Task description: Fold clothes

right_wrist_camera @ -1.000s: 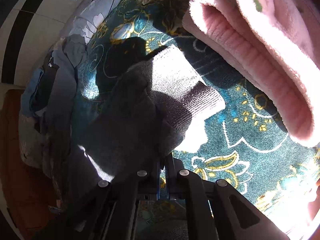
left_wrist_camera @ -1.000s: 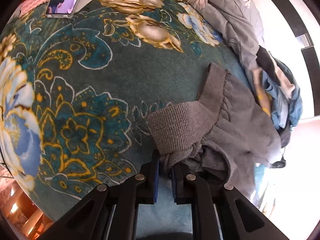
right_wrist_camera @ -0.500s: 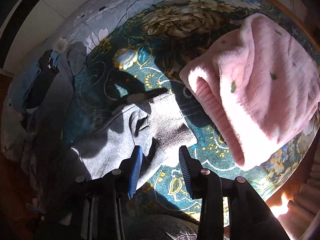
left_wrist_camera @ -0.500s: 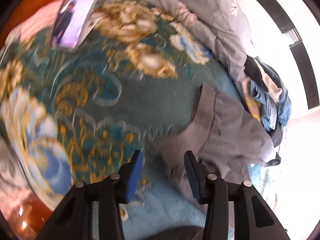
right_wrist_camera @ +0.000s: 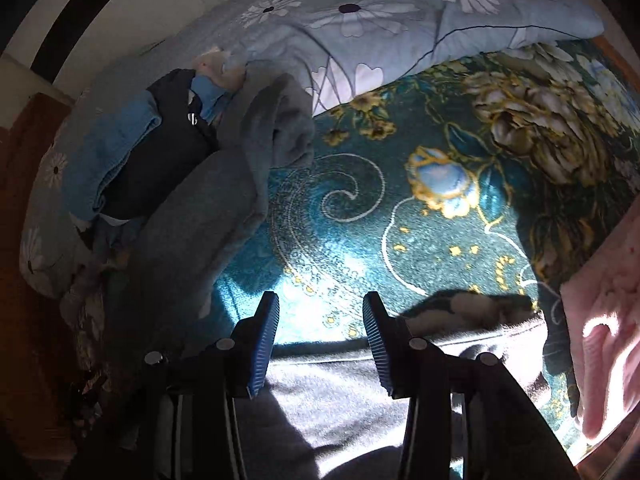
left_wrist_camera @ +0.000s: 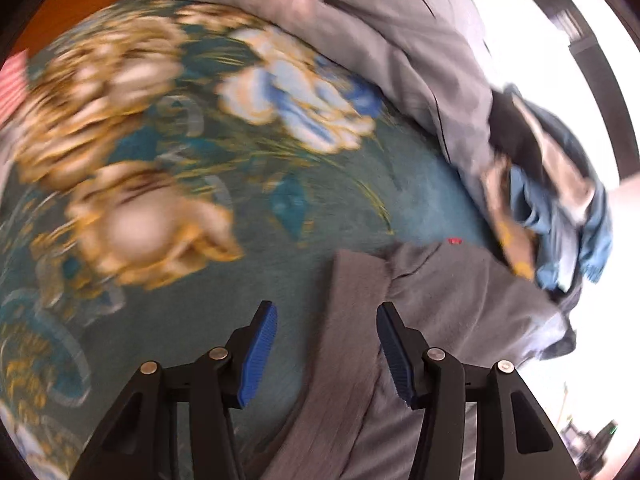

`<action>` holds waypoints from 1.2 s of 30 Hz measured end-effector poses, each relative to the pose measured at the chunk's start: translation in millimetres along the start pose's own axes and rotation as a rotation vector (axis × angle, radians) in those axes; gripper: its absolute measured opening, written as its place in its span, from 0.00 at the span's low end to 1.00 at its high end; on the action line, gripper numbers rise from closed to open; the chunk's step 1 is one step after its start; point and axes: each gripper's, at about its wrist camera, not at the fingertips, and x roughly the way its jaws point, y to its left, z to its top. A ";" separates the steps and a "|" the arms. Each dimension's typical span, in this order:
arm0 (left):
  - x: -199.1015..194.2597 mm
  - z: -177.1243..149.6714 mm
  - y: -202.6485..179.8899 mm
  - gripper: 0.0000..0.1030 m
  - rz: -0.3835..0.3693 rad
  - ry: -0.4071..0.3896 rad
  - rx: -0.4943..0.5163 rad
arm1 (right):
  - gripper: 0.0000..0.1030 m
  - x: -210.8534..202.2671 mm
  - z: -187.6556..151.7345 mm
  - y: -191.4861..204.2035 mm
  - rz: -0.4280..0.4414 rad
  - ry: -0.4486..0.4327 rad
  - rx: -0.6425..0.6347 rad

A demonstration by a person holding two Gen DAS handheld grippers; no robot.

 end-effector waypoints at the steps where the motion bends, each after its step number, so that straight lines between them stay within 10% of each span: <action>1: 7.7 0.8 -4.0 0.55 -0.003 0.013 0.005 | 0.43 4.6 6.9 6.8 0.004 -0.001 -0.013; 8: 37.6 -0.1 -26.3 0.53 0.029 0.013 0.030 | 0.45 32.9 59.6 45.8 0.023 -0.041 -0.080; 13: 21.2 -0.5 -29.4 0.24 0.085 -0.099 0.017 | 0.46 48.2 92.5 62.3 0.044 -0.068 -0.072; 18: -5.2 14.0 -21.7 0.24 0.158 -0.227 -0.019 | 0.46 43.4 114.2 71.3 0.053 -0.124 -0.093; 32: 8.5 15.7 -15.9 0.27 0.200 -0.149 -0.005 | 0.46 114.6 175.8 87.4 -0.129 -0.053 -0.146; 36: 12.9 18.8 -20.1 0.28 0.224 -0.139 0.002 | 0.14 118.6 177.3 84.4 -0.153 -0.040 -0.148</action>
